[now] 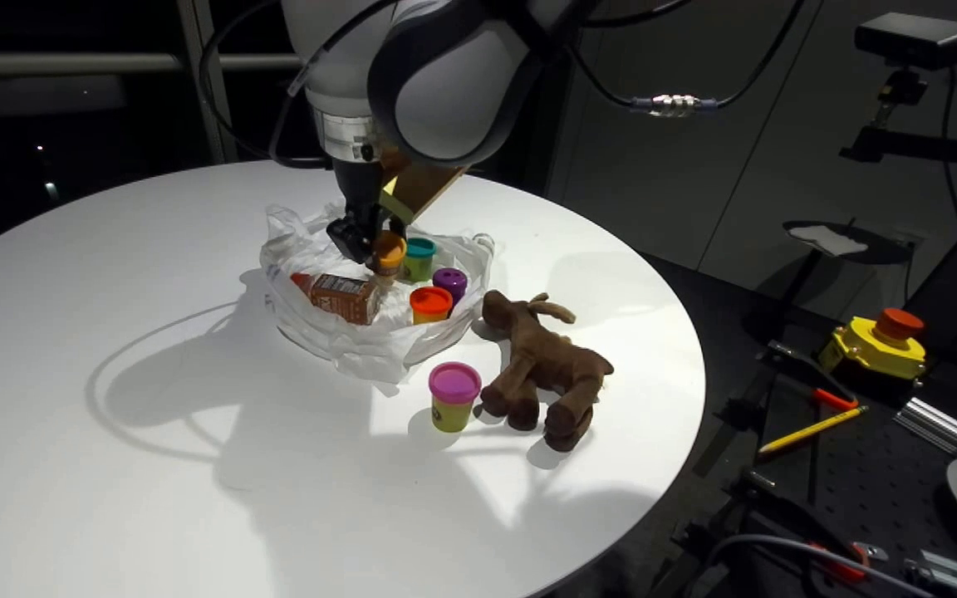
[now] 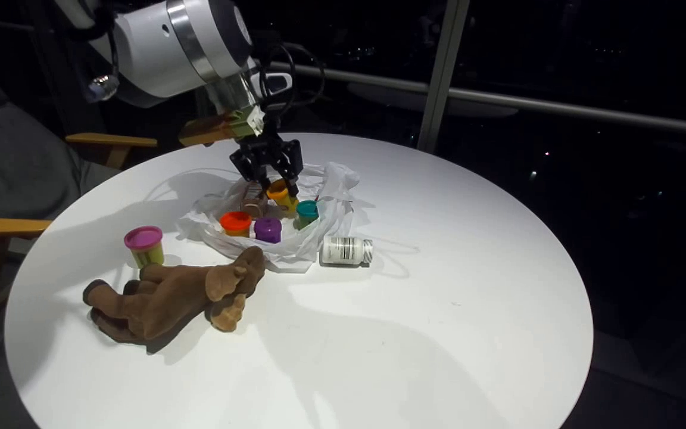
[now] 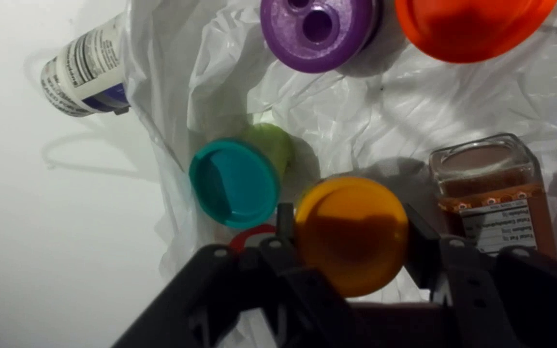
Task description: Place the containers, strawberry toy and deer toy inside the white plastic bag
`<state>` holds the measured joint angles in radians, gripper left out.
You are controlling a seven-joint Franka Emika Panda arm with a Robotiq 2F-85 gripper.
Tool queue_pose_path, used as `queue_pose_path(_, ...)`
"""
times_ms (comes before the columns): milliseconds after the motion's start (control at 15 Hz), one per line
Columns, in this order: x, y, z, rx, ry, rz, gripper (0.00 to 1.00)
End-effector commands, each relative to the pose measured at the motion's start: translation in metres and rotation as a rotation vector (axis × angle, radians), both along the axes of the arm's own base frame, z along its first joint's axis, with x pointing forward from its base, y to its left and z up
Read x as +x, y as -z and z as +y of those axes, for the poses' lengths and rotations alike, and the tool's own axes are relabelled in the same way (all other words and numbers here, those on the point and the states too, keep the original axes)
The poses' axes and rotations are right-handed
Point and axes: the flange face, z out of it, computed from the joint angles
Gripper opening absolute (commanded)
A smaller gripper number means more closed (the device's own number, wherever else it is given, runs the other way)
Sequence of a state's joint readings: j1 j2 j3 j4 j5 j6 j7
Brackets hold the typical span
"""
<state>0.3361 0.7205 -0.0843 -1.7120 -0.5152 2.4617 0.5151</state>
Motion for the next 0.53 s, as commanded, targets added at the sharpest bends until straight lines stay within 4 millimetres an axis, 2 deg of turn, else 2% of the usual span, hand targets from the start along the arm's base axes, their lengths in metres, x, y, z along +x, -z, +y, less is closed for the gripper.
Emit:
queue_pose_path(0,0.015,0.009,-0.004,0.042,0.011,0.007,0.35)
queue_pose_path(67,0.016,0.009,-0.003,0.039,0.012,0.009,0.78)
queue_pose_path(133,0.015,0.007,-0.001,0.034,0.011,0.003,0.79)
queue_pose_path(200,0.013,0.002,0.003,0.029,0.007,-0.008,0.86)
queue_pose_path(333,0.004,-0.021,0.016,0.008,-0.009,-0.053,0.99)
queue_pose_path(467,-0.010,-0.048,0.031,-0.006,-0.023,-0.116,1.00)
